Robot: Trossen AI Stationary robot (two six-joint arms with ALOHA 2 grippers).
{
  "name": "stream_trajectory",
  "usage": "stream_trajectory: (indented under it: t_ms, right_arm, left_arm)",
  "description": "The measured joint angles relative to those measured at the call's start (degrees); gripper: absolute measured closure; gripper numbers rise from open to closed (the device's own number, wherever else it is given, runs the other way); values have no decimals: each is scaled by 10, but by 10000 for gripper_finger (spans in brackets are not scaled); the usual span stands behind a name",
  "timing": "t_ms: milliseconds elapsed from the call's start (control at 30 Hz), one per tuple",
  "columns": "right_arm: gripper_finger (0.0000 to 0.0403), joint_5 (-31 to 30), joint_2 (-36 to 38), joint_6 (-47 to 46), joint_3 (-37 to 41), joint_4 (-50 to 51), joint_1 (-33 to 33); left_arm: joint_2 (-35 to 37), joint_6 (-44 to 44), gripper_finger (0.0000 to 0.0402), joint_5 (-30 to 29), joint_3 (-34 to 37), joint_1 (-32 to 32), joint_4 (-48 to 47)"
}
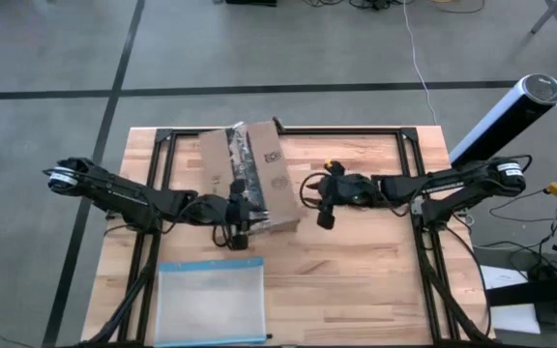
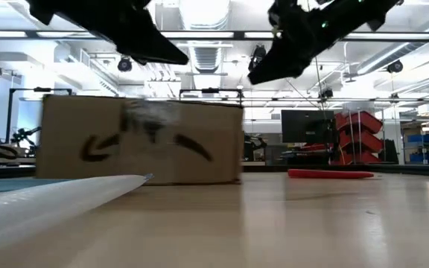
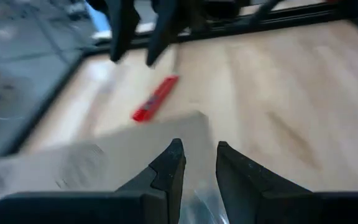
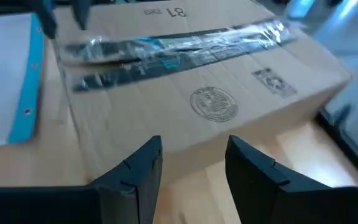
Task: Unpack boxes
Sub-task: Break down the box using the red cutter
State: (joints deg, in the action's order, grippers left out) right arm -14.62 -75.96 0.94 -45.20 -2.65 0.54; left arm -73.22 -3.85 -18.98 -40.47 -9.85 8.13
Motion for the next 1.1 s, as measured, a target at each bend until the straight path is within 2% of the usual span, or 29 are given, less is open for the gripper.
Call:
stream_trajectory:
  t_ms: [100,300,633,800,1100]
  right_arm:
    - [267,-2,-20,8,-1,-31,-1]
    - [282,-2,-55,-17,-10,-28,-1]
    - [302,1,-63,-25,-12,-42,2]
    - [311,11,-63,-25,-12,-60,5]
    - [330,16,-62,-35,-12,-86,7]
  left_arm:
    - [-16,-1,324,0,0,15,2]
    - [-33,36,324,0,0,31,-43]
    - [34,171,324,-2,0,32,-176]
    - [42,234,324,-54,0,32,-252]
    - [12,252,324,-59,0,55,-283]
